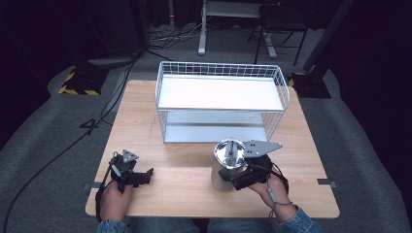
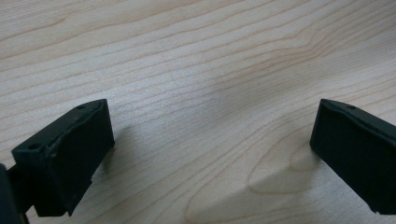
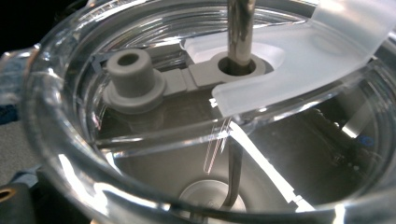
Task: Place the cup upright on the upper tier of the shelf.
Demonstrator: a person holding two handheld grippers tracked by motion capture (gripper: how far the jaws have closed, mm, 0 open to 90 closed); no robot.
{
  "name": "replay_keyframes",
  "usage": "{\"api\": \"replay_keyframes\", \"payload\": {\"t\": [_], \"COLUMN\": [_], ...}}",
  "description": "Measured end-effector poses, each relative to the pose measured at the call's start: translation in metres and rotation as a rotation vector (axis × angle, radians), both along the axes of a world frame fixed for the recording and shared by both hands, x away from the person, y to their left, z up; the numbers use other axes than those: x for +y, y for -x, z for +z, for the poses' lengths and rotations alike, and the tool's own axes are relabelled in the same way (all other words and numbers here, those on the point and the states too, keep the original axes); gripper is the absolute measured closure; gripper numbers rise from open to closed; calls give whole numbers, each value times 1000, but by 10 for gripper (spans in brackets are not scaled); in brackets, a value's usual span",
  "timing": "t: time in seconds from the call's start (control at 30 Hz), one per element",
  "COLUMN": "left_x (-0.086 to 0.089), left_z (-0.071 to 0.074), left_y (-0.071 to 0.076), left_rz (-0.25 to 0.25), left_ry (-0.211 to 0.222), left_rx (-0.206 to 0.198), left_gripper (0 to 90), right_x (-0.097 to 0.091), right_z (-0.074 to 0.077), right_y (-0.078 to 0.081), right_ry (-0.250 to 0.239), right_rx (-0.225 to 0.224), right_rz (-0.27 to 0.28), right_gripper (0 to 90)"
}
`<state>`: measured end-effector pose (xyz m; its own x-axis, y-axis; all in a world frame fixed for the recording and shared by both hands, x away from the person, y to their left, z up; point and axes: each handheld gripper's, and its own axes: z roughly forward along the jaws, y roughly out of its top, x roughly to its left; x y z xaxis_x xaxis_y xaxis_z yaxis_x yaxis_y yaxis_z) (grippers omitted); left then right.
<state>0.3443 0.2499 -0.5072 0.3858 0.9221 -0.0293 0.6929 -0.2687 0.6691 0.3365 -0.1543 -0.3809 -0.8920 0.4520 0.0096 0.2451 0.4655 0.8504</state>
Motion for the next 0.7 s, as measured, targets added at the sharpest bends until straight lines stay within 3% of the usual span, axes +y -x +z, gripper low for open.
{"api": "replay_keyframes", "payload": {"t": [0.7], "left_x": [0], "left_z": [0], "left_y": [0], "left_rz": [0], "left_ry": [0], "left_rx": [0], "left_gripper": [0], "right_x": [-2], "right_z": [49], "right_y": [-9], "right_ry": [14], "right_rx": [-18], "right_rz": [-9], "right_gripper": [37]}}
